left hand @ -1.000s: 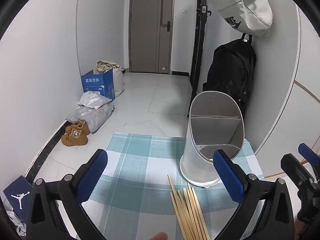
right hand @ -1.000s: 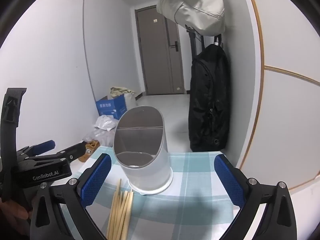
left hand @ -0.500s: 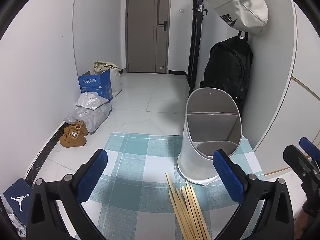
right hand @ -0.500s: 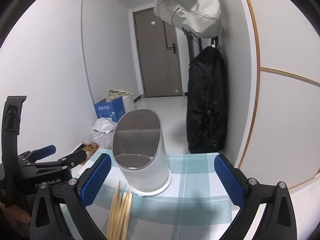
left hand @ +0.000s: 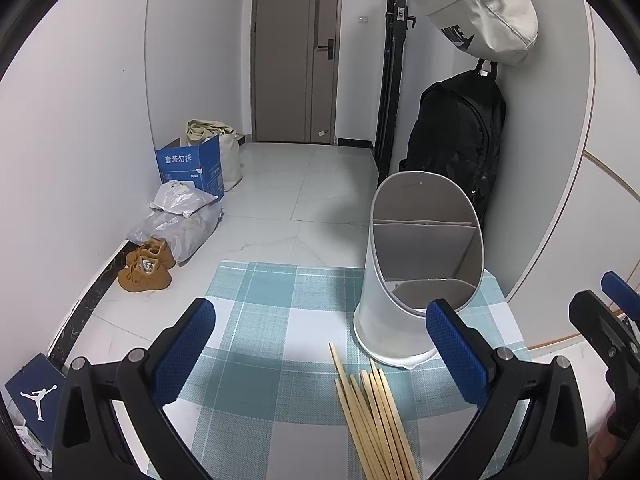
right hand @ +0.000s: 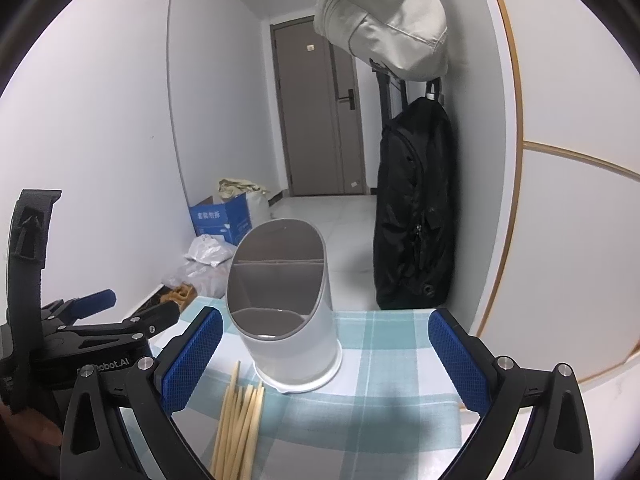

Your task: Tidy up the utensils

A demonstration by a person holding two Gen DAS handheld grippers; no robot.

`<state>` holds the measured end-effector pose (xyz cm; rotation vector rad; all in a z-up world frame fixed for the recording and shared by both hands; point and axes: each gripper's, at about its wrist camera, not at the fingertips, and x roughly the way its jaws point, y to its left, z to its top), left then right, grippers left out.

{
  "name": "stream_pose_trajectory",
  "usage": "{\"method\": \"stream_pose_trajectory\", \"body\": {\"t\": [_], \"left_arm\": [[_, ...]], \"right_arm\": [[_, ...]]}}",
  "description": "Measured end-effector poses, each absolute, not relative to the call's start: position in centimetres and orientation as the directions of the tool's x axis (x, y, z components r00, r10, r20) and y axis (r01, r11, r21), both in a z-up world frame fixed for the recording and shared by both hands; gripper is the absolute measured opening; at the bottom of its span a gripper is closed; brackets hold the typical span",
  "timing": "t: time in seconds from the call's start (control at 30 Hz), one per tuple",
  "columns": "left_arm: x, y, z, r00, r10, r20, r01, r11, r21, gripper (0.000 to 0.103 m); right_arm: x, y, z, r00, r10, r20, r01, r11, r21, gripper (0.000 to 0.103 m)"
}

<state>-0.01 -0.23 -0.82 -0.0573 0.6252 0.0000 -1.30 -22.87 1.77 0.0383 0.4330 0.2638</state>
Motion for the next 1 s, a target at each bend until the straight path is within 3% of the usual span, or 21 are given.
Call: {"method": "stream_pose_trajectory", "body": {"t": [1.0], "left_arm": [[-0.25, 0.32, -0.49, 0.816, -0.018, -0.578, -0.022, 0.998, -0.063, 0.102]], "right_arm": [[-0.97, -22.46, 1.33, 0.865, 0.272, -0.422, -0.253, 0.962, 0.102, 0.103]]}}
